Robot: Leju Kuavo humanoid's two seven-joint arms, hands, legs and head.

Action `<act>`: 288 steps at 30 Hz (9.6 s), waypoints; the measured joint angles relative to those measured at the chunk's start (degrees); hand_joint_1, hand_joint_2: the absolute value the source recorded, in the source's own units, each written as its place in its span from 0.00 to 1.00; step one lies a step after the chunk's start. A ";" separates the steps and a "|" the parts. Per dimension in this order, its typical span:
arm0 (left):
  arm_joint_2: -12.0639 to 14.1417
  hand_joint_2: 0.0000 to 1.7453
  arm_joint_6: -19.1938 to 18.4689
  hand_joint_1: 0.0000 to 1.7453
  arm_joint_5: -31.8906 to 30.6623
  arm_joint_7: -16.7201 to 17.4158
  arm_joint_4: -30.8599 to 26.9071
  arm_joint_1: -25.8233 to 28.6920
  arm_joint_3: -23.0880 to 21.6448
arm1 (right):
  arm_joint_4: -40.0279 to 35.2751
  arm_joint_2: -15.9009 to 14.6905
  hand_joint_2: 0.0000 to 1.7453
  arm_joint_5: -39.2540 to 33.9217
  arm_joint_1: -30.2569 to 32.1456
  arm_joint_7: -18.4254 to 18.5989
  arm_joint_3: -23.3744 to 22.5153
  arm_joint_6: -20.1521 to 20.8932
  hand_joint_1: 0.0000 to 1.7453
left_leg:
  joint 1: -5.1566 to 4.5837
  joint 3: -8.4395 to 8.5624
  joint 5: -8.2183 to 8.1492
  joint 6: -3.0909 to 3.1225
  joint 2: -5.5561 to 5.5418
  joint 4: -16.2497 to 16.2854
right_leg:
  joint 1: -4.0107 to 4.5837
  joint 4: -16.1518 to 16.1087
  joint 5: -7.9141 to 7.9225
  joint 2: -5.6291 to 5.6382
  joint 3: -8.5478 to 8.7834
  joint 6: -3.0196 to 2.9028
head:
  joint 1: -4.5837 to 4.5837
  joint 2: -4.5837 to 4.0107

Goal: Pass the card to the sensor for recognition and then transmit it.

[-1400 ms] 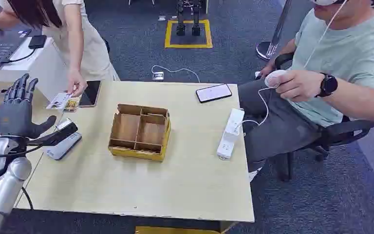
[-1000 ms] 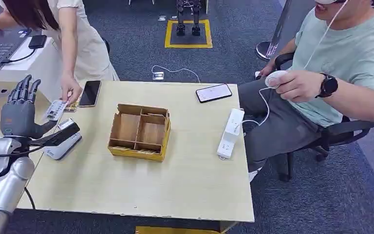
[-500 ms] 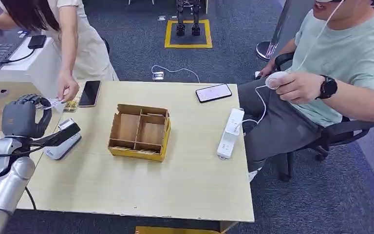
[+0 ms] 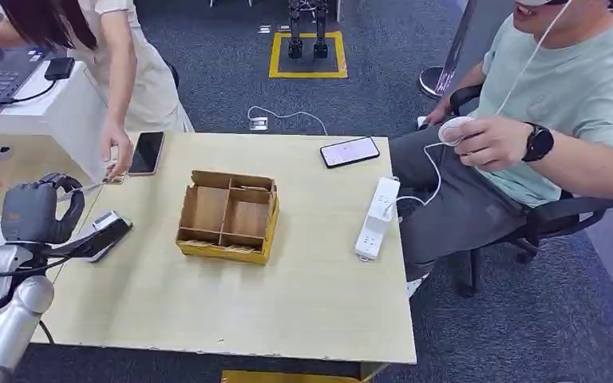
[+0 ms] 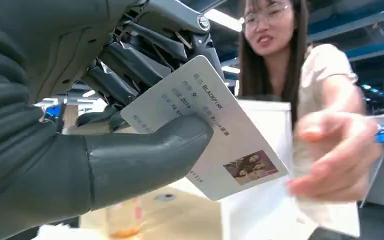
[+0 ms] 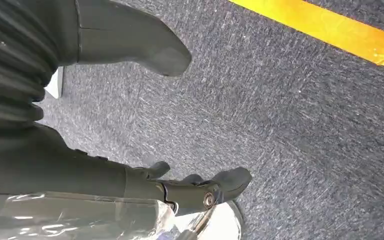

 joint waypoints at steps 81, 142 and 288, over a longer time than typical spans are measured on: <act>-4.77 1.00 17.11 1.00 -26.01 8.05 25.55 -8.48 2.14 | -0.02 0.22 1.00 4.70 -0.52 -1.57 -4.70 -0.02 0.00 | -0.01 -0.03 0.04 0.00 -0.08 0.01 | 0.01 0.01 0.03 -0.09 0.06 0.01 | 0.00 -0.02; -9.38 1.00 17.14 1.00 -28.30 5.66 30.62 -1.24 8.65 | -0.04 0.96 1.00 5.66 -1.01 -4.09 -9.11 -1.20 0.00 | -0.02 0.00 0.04 0.00 -0.17 0.00 | 0.00 0.01 0.02 -0.15 0.10 0.01 | 0.02 -0.02; -13.22 1.00 16.59 1.00 -22.43 -0.94 22.69 -15.95 -2.78 | -0.04 1.60 1.00 13.88 -1.78 -5.84 -12.11 0.11 0.00 | -0.01 0.00 0.06 0.01 -0.16 0.03 | 0.01 0.04 0.04 -0.13 0.05 0.01 | -0.02 -0.02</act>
